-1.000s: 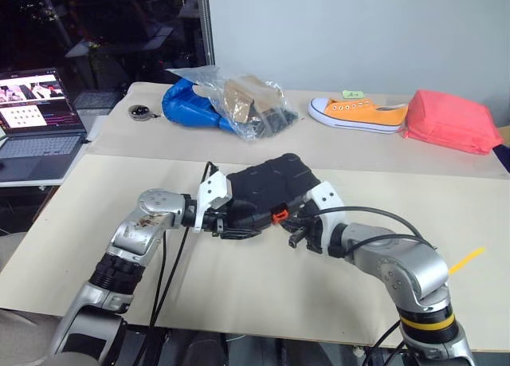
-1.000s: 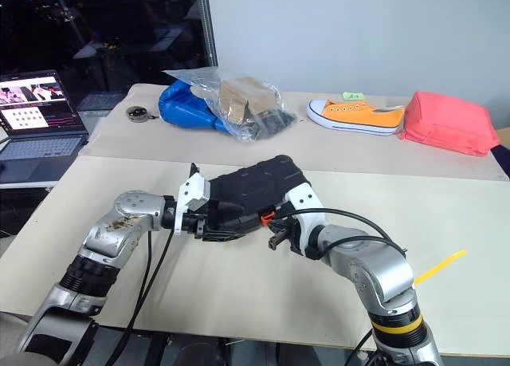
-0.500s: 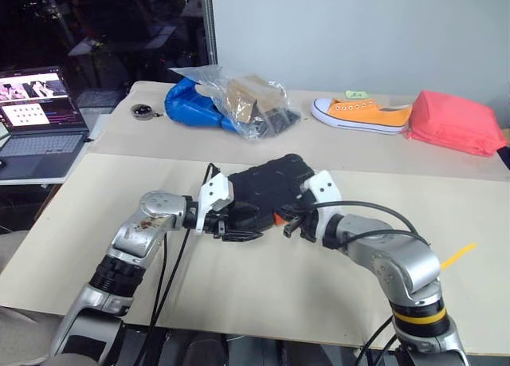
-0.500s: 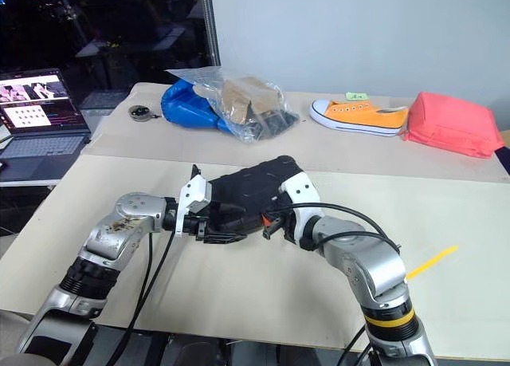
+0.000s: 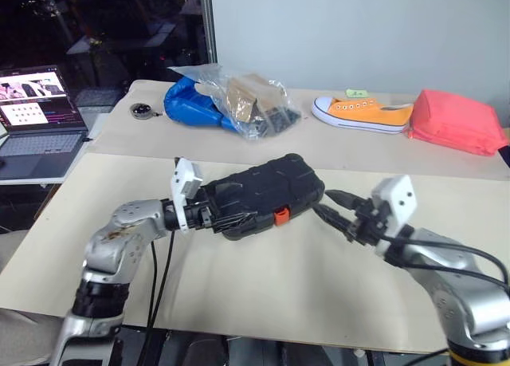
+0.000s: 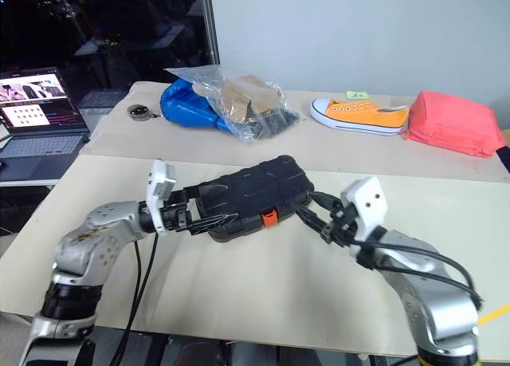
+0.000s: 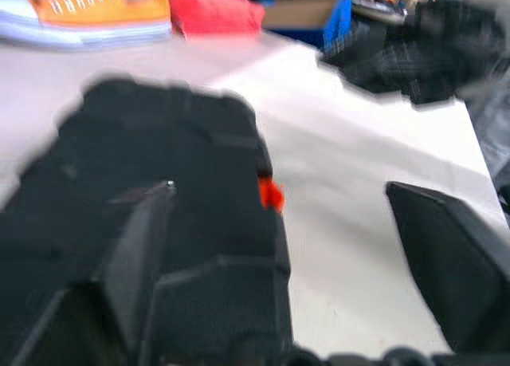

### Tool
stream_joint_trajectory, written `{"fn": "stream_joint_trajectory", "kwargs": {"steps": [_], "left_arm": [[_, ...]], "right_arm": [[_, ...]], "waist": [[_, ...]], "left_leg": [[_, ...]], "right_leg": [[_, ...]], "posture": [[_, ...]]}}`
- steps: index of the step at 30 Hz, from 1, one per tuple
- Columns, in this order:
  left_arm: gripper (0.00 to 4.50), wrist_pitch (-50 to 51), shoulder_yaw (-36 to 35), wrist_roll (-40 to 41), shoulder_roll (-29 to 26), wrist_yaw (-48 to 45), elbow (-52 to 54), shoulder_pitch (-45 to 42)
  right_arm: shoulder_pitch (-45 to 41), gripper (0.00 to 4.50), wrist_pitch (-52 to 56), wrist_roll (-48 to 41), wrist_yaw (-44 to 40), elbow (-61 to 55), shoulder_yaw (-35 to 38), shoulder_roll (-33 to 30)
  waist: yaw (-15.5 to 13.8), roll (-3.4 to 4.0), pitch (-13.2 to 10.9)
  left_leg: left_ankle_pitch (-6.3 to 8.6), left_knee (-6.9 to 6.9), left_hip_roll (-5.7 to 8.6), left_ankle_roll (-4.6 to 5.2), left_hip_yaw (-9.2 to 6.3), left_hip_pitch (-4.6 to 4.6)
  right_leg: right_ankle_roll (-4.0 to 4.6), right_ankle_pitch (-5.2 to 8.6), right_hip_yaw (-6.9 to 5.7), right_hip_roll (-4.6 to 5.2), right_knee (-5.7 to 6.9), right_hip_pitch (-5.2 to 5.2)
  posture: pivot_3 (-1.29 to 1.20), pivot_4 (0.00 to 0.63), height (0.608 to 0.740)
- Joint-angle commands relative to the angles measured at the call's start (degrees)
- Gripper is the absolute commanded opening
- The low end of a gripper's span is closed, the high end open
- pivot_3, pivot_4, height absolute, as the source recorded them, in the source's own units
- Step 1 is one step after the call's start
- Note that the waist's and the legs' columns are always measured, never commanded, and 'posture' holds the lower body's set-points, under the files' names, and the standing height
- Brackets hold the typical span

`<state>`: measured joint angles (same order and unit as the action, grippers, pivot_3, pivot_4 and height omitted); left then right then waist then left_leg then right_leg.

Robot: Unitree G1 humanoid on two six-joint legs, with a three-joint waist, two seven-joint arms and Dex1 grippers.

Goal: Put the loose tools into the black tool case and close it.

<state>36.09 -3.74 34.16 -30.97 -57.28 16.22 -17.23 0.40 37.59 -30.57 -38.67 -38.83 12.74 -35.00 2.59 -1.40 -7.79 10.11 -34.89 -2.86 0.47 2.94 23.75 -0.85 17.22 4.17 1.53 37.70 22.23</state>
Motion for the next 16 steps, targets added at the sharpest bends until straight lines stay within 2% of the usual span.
{"fn": "stream_joint_trajectory", "kwargs": {"steps": [1,3,10,11,16], "left_arm": [[4.5,1.7,-6.3,2.7,-6.1,-0.7,6.9,8.6],[4.5,1.8,-9.3,3.4,-8.9,-1.3,9.3,14.1],[4.5,-0.4,-19.1,4.8,-13.2,-3.0,12.4,28.9],[4.5,-0.6,-20.1,5.0,-13.3,-3.0,12.5,30.2],[4.5,-0.8,-21.7,6.1,-13.2,-2.0,12.6,31.6]], "right_arm": [[7.4,3.67,-5.8,-3.6,-9.7,-2.1,9.7,-4.5],[12.8,4.33,-9.3,-3.2,-13.7,-1.9,13.6,-5.9],[24.9,4.33,-20.6,-0.5,-21.5,3.1,24.9,-6.1],[25.8,4.33,-21.6,-0.3,-22.0,3.9,25.9,-6.2],[27.8,4.33,-24.5,0.0,-23.4,6.2,27.0,-6.4]], "waist": [[0.1,-0.01,0.0],[-0.2,-0.02,0.0],[-0.6,-0.06,-0.1],[-0.6,-0.06,-0.1],[-0.8,-0.05,-0.1]], "left_leg": [[0.0,0.02,0.0,0.0,0.0,-0.01],[0.0,0.03,-0.07,-0.01,-0.03,-0.04],[-0.01,0.02,-0.04,-0.05,0.15,-0.45],[0.0,0.03,-0.03,-0.06,0.2,-0.49],[0.16,0.05,-0.02,-0.33,0.33,-0.57]], "right_leg": [[0.01,0.0,0.0,-0.02,-0.02,0.0],[0.04,0.01,-0.04,-0.01,-0.02,0.0],[-0.18,0.2,-0.08,0.46,-0.11,-0.36],[-0.2,0.24,-0.09,0.8,-0.14,-0.39],[0.11,0.39,-0.09,1.0,-0.15,-0.43]], "posture": [[0.0,0.15,0.74],[0.0,0.15,0.74],[0.0,0.15,0.74],[0.0,0.15,0.74],[0.0,0.15,0.74]]}}
